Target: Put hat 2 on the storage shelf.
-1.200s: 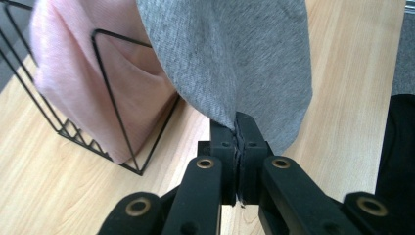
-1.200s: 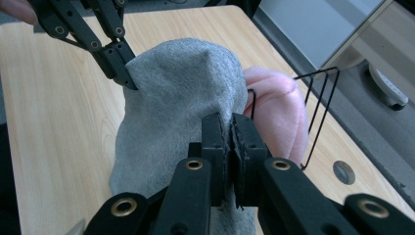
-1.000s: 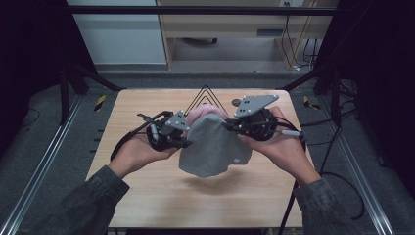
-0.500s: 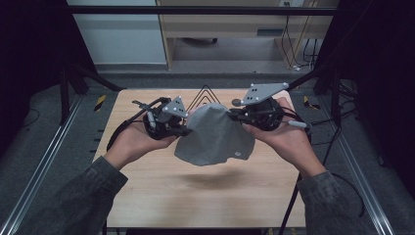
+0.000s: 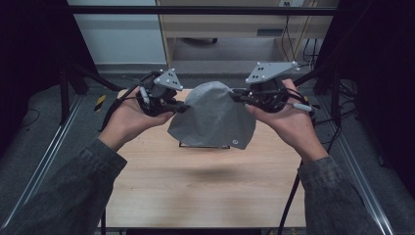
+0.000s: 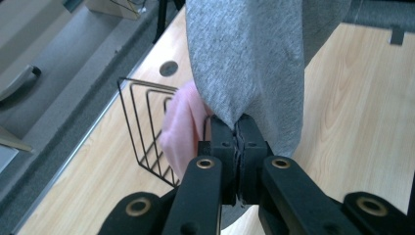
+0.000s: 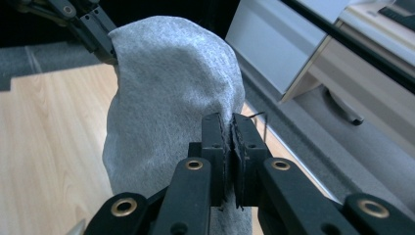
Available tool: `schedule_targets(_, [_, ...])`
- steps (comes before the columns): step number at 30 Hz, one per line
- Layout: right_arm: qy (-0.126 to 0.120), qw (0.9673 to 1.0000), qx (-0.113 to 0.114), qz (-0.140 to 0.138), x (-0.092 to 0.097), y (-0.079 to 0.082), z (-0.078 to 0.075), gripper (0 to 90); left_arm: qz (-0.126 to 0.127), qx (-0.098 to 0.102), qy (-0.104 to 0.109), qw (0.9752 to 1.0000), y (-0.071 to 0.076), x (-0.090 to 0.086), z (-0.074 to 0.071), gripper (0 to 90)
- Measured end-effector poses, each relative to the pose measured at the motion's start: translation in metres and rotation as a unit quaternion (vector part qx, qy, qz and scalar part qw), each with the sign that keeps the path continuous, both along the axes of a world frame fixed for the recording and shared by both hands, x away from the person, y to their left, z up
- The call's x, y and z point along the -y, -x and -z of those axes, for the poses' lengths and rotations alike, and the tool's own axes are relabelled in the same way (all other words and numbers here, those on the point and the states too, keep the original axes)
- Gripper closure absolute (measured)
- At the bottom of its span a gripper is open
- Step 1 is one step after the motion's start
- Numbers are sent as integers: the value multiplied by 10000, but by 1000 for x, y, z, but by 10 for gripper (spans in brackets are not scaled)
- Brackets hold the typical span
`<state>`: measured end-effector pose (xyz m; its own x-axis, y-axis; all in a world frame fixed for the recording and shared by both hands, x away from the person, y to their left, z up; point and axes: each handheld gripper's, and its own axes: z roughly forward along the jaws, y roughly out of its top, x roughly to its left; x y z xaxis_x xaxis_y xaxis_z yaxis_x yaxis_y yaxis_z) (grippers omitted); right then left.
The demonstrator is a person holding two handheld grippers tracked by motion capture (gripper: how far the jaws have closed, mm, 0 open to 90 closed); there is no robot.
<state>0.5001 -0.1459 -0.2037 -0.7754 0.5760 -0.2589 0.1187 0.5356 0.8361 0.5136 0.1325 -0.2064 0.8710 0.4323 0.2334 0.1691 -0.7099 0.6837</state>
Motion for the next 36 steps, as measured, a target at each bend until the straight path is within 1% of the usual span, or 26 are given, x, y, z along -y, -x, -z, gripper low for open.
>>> schedule_targets(1, [-37,10000,5,1,1,-2,-3,855,-26,32,-32,10000,-1,0,-3,884])
schedule_targets(5, [-163,9998,78,67,4,-8,-12,855,-83,101,83,9999,-6,1,-13,884])
schedule_targets(6, [-190,9998,92,71,5,-10,-14,856,-96,121,119,9998,-6,2,-14,884])
schedule_targets(9, [-226,9996,113,102,6,-12,-16,855,-103,143,114,9998,-7,4,-14,883])
schedule_targets(10, [-223,9996,130,105,6,-13,-16,855,-116,192,82,9997,-8,4,-14,884])
schedule_targets(12, [-229,9996,145,127,6,-14,-16,855,-126,208,80,9997,-8,4,-14,884])
schedule_targets(15, [-212,9996,167,119,6,-13,-16,855,-168,232,150,9995,-9,3,-15,884])
schedule_targets(16, [-193,9995,208,145,6,-12,-16,855,-204,244,197,9993,-9,1,-16,884])
schedule_targets(18, [-200,9994,226,152,6,-12,-16,855,-207,256,186,9993,-9,1,-16,884])
schedule_targets(19, [-185,9992,305,184,6,-11,-16,855,-216,271,215,9992,-8,0,-17,884])
schedule_targets(20, [-156,9986,455,219,5,-8,-16,855,-216,282,204,9992,-8,0,-17,884])
schedule_targets(21, [-156,9986,455,219,5,-8,-16,855,-229,300,201,9991,-8,0,-18,884])
schedule_targets(23, [-136,9982,533,250,3,-7,-16,855,-246,313,211,9990,-8,0,-18,884])
schedule_targets(28, [-170,9981,523,261,2,-9,-18,855,-357,370,283,9983,-11,0,-21,884])
schedule_targets(31, [-205,9979,533,298,4,-11,-21,855,-485,503,345,9970,-11,2,-23,884])
schedule_targets(33, [-220,9979,530,315,4,-12,-22,855,-557,619,334,9960,-10,5,-24,883])
schedule_targets(34, [-236,9978,520,322,5,-13,-23,855,-576,687,291,9956,-11,5,-25,884])
schedule_targets(35, [-243,9978,519,336,5,-13,-24,855,-609,731,337,9949,-10,7,-25,884])
schedule_targets(36, [-246,9978,517,347,6,-14,-25,855,-609,731,337,9949,-10,7,-25,883])
